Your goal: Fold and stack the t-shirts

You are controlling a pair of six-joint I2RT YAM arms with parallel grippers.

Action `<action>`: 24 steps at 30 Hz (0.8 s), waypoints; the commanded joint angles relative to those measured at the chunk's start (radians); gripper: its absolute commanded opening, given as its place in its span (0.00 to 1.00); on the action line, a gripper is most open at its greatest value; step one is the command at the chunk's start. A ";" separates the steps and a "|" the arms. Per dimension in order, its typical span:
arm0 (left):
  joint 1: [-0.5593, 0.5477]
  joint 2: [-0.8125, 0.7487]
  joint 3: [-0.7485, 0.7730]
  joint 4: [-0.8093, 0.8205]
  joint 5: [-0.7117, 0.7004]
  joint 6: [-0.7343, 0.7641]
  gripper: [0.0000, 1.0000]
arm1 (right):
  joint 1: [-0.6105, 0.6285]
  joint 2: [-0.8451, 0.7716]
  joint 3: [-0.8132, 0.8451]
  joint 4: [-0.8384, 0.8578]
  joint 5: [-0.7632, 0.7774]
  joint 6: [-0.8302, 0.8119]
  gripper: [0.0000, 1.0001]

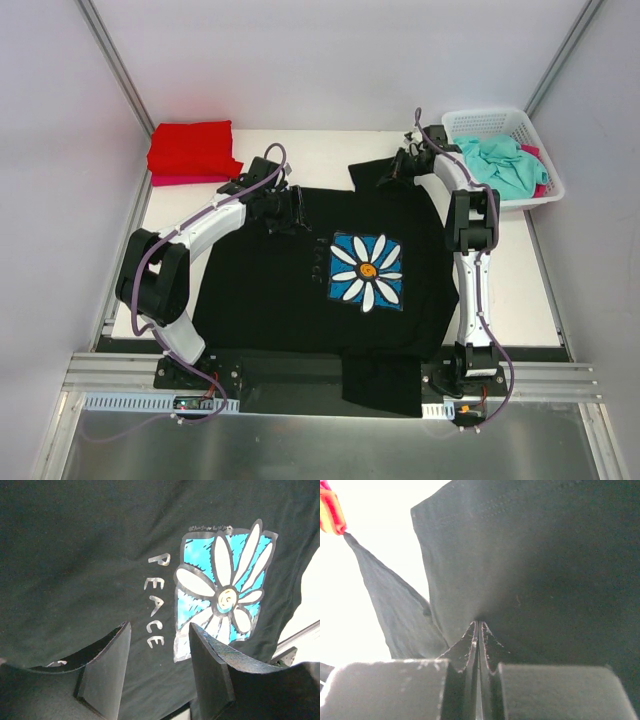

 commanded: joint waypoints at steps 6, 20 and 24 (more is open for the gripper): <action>-0.004 -0.057 0.022 -0.012 0.019 -0.022 0.49 | -0.008 -0.027 0.032 0.234 -0.160 0.127 0.01; 0.003 -0.111 -0.024 -0.018 -0.214 0.006 0.50 | 0.081 -0.536 -0.392 -0.270 0.443 -0.215 0.01; 0.018 -0.082 -0.003 -0.017 -0.265 0.011 0.50 | 0.107 -0.688 -0.652 -0.224 0.685 -0.206 0.01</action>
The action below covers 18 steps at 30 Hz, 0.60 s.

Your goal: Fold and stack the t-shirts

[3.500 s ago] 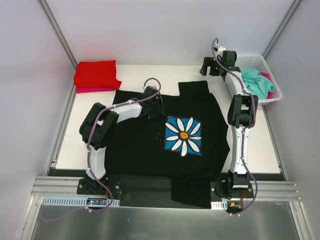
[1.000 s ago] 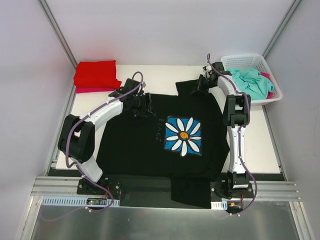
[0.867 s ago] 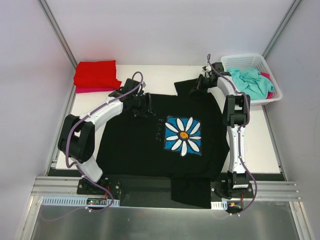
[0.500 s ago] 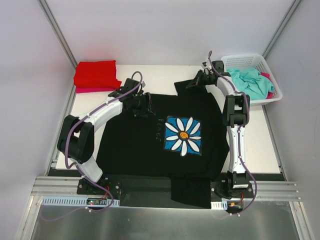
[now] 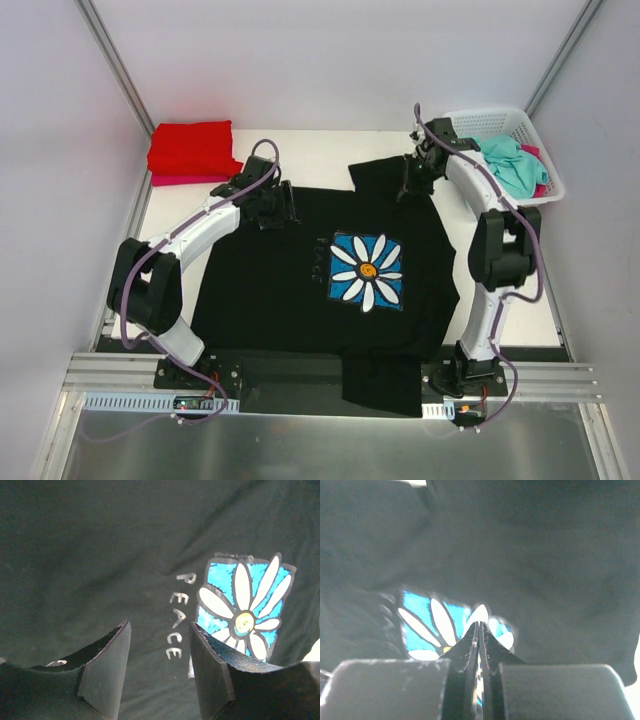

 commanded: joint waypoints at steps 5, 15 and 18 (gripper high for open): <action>0.046 0.050 0.010 0.077 -0.034 -0.005 0.50 | 0.035 -0.214 -0.435 0.043 0.406 -0.022 0.01; 0.097 0.211 0.102 0.117 -0.073 0.019 0.45 | 0.030 -0.082 -0.320 0.054 0.447 -0.010 0.01; 0.108 0.251 0.134 0.047 -0.135 0.039 0.47 | 0.030 -0.048 -0.273 0.022 0.449 -0.016 0.01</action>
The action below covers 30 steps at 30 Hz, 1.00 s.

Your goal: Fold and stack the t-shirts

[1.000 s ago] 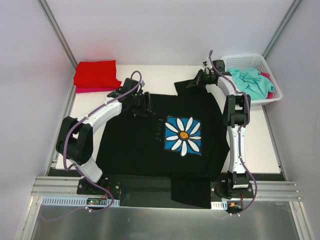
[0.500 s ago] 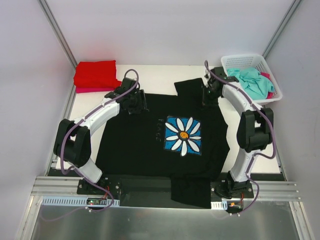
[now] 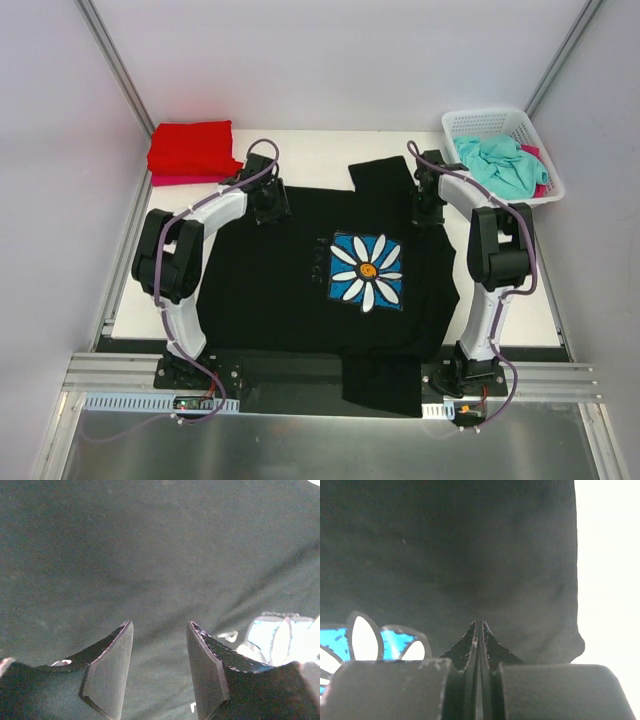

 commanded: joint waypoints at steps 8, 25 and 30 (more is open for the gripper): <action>0.062 0.165 0.120 -0.125 -0.042 0.017 0.48 | -0.043 0.138 0.161 -0.033 -0.025 0.004 0.01; 0.077 0.364 0.359 -0.173 0.124 -0.035 0.48 | -0.112 0.391 0.535 -0.185 -0.141 -0.017 0.01; 0.076 0.415 0.436 -0.191 0.135 -0.041 0.49 | -0.129 0.492 0.723 -0.247 -0.164 -0.031 0.01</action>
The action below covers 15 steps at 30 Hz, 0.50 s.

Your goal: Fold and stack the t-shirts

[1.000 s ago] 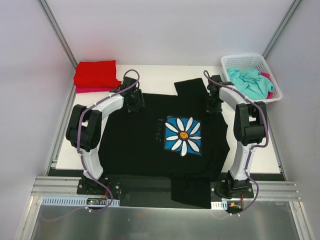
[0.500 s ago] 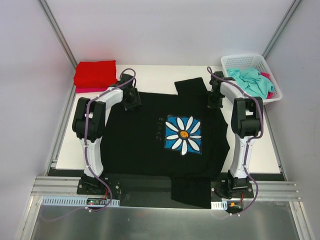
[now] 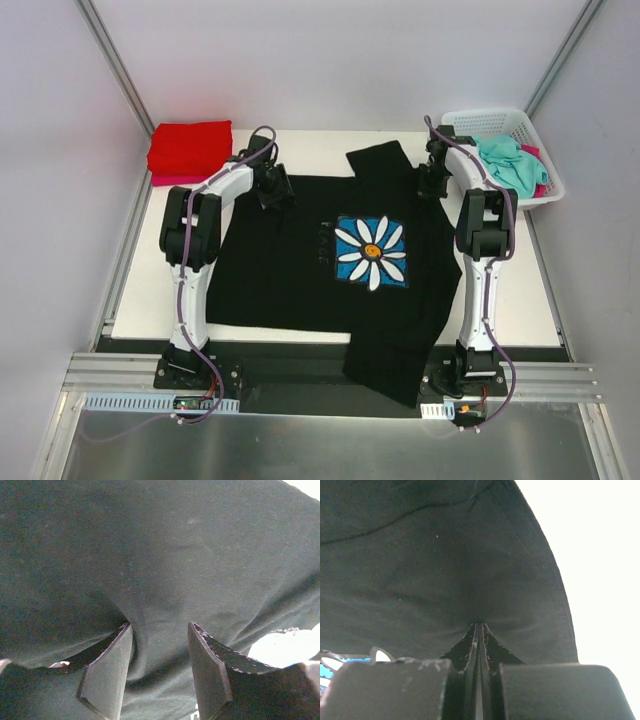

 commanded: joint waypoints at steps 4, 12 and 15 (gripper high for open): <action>0.002 0.130 0.139 -0.062 0.043 -0.019 0.49 | -0.045 0.159 0.252 -0.069 -0.072 -0.004 0.01; 0.011 0.196 0.254 -0.062 0.065 -0.029 0.49 | -0.069 0.167 0.274 0.043 -0.217 0.025 0.01; 0.021 0.210 0.294 -0.060 0.071 -0.031 0.49 | -0.094 0.170 0.291 0.075 -0.258 0.028 0.01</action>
